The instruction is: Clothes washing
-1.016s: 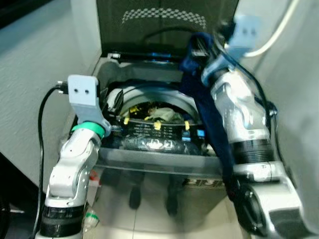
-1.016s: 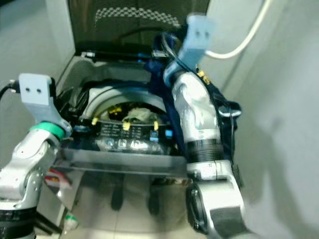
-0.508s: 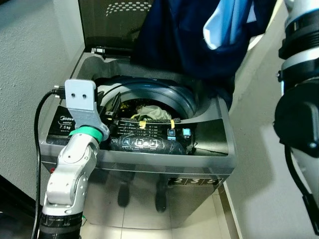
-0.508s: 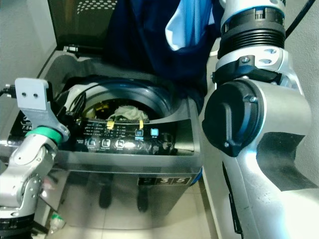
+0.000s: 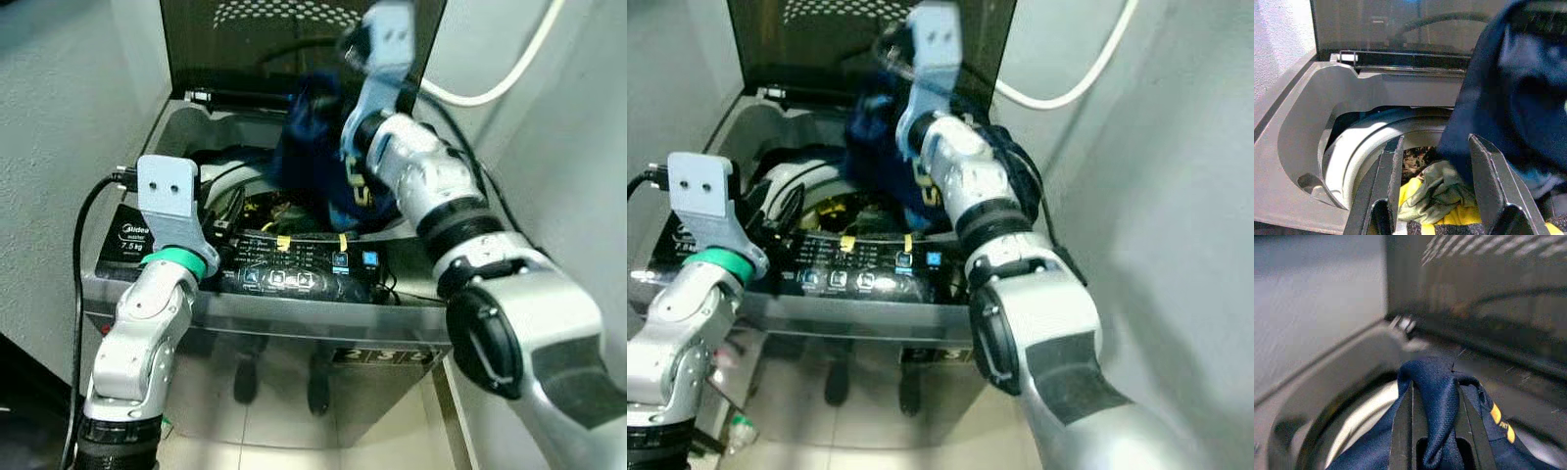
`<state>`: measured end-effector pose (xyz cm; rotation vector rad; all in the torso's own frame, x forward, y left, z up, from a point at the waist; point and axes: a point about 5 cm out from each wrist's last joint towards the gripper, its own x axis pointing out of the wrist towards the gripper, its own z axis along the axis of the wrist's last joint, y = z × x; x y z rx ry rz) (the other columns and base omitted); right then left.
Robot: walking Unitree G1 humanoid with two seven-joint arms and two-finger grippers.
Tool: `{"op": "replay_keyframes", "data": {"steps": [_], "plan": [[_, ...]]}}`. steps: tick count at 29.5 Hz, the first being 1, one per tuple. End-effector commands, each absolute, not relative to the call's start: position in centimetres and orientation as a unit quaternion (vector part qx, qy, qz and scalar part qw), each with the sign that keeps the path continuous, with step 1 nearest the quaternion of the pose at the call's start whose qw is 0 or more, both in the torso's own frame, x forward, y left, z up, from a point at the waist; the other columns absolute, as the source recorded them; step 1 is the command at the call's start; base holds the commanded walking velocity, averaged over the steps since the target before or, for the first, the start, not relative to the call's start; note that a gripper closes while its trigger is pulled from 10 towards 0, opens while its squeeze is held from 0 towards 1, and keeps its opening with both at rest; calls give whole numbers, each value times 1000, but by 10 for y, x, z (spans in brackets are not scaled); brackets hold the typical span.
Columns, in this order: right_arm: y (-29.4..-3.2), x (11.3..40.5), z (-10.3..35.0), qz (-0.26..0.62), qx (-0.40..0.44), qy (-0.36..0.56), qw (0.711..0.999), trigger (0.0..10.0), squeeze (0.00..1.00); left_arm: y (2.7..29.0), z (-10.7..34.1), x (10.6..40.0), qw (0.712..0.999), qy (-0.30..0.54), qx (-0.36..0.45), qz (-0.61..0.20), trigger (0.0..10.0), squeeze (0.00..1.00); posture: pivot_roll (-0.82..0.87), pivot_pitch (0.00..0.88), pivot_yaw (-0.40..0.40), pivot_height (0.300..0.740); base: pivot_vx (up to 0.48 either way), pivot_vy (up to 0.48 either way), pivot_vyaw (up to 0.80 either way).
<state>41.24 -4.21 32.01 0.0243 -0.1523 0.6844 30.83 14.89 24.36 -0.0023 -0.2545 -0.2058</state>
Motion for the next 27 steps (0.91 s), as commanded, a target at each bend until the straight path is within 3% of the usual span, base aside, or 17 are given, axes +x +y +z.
{"op": "replay_keyframes", "data": {"steps": [1,5,6,9,10,15,16,26,27], "plan": [[-46,414,306,329,-8,-39,943,10000,0,145,241,308,986,-118,3,-117,10000,0,165,64,-6,740,0,0,0],[-52,416,300,327,-32,-10,944,10000,0,144,241,308,986,-115,4,-123,10000,0,166,61,0,740,0,0,0],[-52,415,296,349,-57,5,936,10000,278,144,241,308,986,-115,5,-125,10000,0,166,61,0,740,0,0,0],[-52,413,293,366,-73,16,928,10000,278,144,241,309,986,-114,6,-125,10000,0,165,56,1,740,0,0,0],[-47,409,297,407,-49,16,912,10000,1000,143,242,309,985,-115,6,-126,10000,0,165,56,1,740,0,0,0],[-44,406,318,429,10,-27,903,10000,1000,144,243,310,985,-116,7,-126,10000,0,168,50,3,740,0,0,0],[-50,407,335,411,51,-55,909,10000,0,144,243,310,985,-115,8,-127,10000,0,168,50,3,740,0,0,0],[-63,406,346,423,26,-60,904,10000,0,143,244,311,984,-116,11,-132,10000,0,169,46,8,740,0,0,0],[-65,405,353,435,59,-68,896,10000,0,143,244,311,984,-117,10,-134,10000,0,168,34,20,740,0,0,0]]}}
